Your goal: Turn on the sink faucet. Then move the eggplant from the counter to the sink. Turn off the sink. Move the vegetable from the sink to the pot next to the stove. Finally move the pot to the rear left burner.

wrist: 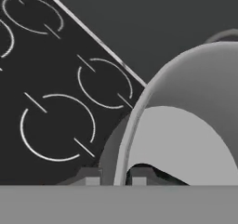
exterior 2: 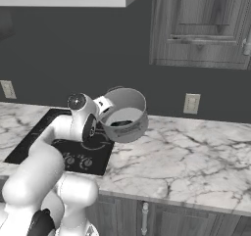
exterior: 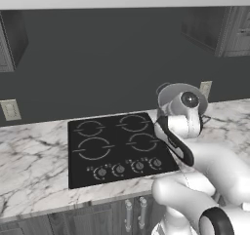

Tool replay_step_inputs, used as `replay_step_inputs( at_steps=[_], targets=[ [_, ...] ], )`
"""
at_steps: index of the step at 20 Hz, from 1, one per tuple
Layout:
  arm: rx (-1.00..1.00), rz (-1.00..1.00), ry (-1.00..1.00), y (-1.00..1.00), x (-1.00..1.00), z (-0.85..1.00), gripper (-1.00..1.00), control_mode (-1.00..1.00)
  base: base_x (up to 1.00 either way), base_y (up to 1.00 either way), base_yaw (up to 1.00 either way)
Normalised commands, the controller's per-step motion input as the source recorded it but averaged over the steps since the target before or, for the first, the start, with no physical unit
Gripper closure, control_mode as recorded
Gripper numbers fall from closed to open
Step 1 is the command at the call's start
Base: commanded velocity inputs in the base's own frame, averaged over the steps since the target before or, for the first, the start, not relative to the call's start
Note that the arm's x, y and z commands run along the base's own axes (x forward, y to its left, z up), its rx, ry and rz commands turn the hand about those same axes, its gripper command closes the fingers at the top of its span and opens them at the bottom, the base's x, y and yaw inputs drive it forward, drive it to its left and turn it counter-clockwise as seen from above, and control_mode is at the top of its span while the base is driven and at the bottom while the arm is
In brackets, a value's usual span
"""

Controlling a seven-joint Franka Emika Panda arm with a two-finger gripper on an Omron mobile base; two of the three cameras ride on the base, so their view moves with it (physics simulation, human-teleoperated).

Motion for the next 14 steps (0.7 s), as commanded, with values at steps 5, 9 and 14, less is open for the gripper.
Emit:
replay_step_inputs(
  at_steps=[5, 9, 14],
  targets=[
    [0.00, 0.18, 0.08, 0.98, 0.00, 0.50, 1.00, -1.00, 0.00, 0.00, 0.00],
    [0.00, 0.23, 0.12, 1.00, 0.02, 0.29, 1.00, -1.00, 0.00, 0.00, 0.00],
    [0.00, 0.26, 0.14, 1.00, 0.07, 0.12, 1.00, -1.00, 0.00, 0.00, 0.00]
  ],
)
